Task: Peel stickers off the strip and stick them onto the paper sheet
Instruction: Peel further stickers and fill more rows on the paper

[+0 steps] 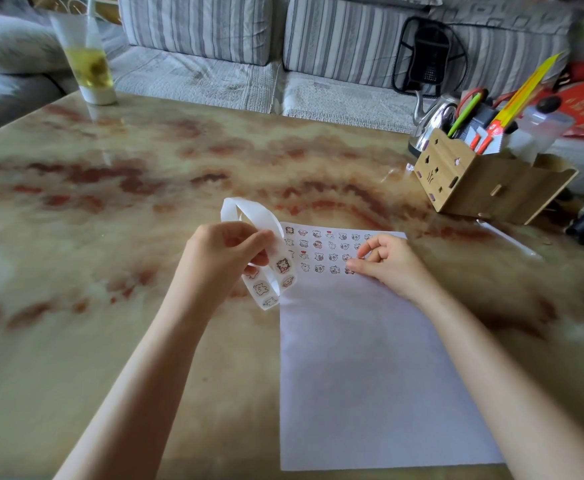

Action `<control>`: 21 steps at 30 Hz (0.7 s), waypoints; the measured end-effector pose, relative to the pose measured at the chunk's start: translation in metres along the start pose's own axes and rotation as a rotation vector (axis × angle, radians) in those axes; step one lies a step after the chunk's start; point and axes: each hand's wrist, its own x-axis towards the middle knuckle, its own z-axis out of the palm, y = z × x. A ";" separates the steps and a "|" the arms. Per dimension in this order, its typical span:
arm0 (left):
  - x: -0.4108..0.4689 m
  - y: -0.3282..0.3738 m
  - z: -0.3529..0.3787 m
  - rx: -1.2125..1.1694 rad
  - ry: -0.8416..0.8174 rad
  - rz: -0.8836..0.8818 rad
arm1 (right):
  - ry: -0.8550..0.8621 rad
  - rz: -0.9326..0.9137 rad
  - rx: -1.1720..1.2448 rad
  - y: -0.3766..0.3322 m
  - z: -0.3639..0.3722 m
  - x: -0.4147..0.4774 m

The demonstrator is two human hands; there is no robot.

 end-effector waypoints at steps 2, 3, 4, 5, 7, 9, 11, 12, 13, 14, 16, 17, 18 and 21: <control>0.000 0.000 0.000 -0.003 0.000 0.002 | 0.015 -0.001 0.003 0.003 0.000 0.002; 0.000 0.000 0.000 -0.007 -0.001 0.003 | 0.022 -0.002 0.000 0.004 0.000 0.002; 0.000 0.000 0.000 -0.010 -0.002 0.004 | 0.024 -0.004 -0.002 0.004 0.000 0.002; 0.000 0.000 0.000 -0.011 -0.004 0.004 | 0.022 -0.007 0.000 0.003 0.000 0.002; 0.000 -0.001 0.000 -0.013 -0.006 0.005 | 0.004 -0.008 0.025 0.001 -0.002 0.001; 0.000 -0.001 0.000 -0.015 -0.009 0.008 | -0.025 0.009 0.064 -0.002 -0.004 -0.002; 0.000 -0.001 0.001 -0.016 -0.010 0.011 | -0.043 0.021 0.077 -0.004 -0.006 -0.005; 0.000 -0.001 0.001 -0.017 -0.009 0.010 | -0.047 0.021 0.079 -0.004 -0.007 -0.005; 0.000 -0.001 0.001 -0.017 -0.008 0.009 | -0.049 0.019 0.083 -0.004 -0.007 -0.006; 0.000 -0.001 0.002 -0.019 -0.006 0.008 | -0.048 0.017 0.084 -0.004 -0.007 -0.006; 0.000 -0.001 0.002 -0.021 -0.007 0.008 | -0.037 0.011 0.081 -0.003 -0.006 -0.005; 0.000 -0.001 0.001 -0.023 -0.009 0.008 | -0.030 0.008 0.080 -0.002 -0.005 -0.005; 0.000 -0.001 0.001 -0.026 -0.010 0.008 | -0.024 0.007 0.072 -0.002 -0.005 -0.004; 0.000 -0.002 0.001 -0.034 -0.011 0.003 | -0.023 0.013 0.005 -0.001 -0.003 -0.003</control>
